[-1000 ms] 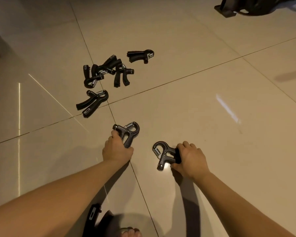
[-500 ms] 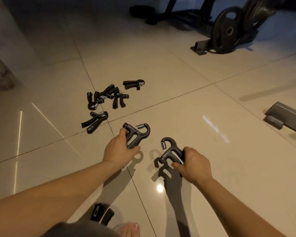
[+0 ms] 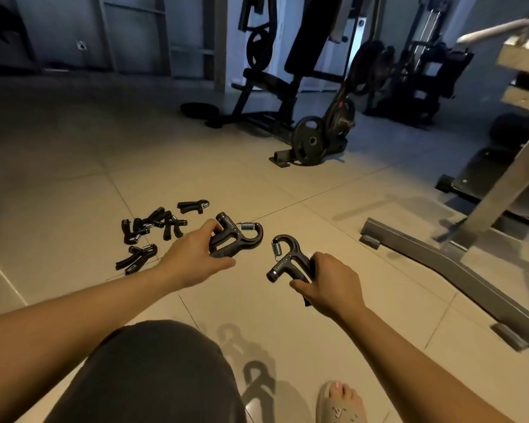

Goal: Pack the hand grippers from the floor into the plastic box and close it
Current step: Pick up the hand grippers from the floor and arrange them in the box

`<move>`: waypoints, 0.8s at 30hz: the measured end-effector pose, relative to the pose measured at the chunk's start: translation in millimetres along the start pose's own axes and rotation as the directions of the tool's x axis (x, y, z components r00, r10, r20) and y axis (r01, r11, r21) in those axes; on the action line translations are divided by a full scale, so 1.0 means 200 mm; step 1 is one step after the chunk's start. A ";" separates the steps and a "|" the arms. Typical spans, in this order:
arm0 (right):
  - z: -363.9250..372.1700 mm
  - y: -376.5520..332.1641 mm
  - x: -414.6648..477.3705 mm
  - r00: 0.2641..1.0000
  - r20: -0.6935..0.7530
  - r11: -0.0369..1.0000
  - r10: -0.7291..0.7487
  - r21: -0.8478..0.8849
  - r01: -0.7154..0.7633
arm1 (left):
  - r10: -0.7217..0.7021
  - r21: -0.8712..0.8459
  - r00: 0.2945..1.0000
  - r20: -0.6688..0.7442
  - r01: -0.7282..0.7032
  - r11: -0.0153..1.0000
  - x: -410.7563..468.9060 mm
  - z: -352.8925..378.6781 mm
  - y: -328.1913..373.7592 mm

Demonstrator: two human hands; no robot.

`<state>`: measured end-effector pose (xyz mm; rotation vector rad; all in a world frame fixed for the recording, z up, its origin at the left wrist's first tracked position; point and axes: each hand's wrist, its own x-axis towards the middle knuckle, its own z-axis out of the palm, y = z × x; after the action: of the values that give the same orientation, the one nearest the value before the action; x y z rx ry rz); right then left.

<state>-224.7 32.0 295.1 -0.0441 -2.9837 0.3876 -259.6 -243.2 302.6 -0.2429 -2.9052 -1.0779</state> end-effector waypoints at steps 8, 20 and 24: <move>-0.53 0.19 -0.54 0.986 -0.161 0.997 0.050 -0.042 -0.057 | 0.186 -0.057 0.983 0.013 -0.185 0.981 -0.35 -0.09 0.61; -1.07 0.51 -1.49 0.955 -0.240 0.979 0.177 -0.059 -0.196 | 0.354 -0.072 0.926 0.128 -0.348 0.935 -1.03 0.03 1.28; -1.19 0.63 -1.78 0.956 -0.184 0.962 0.227 -0.107 -0.249 | 0.404 -0.104 0.899 0.171 -0.391 0.914 -1.21 0.16 1.44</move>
<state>160.9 196.7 446.0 -0.4325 -2.8346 0.2018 25.2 -39.2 443.2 -0.9454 -2.7845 -1.1284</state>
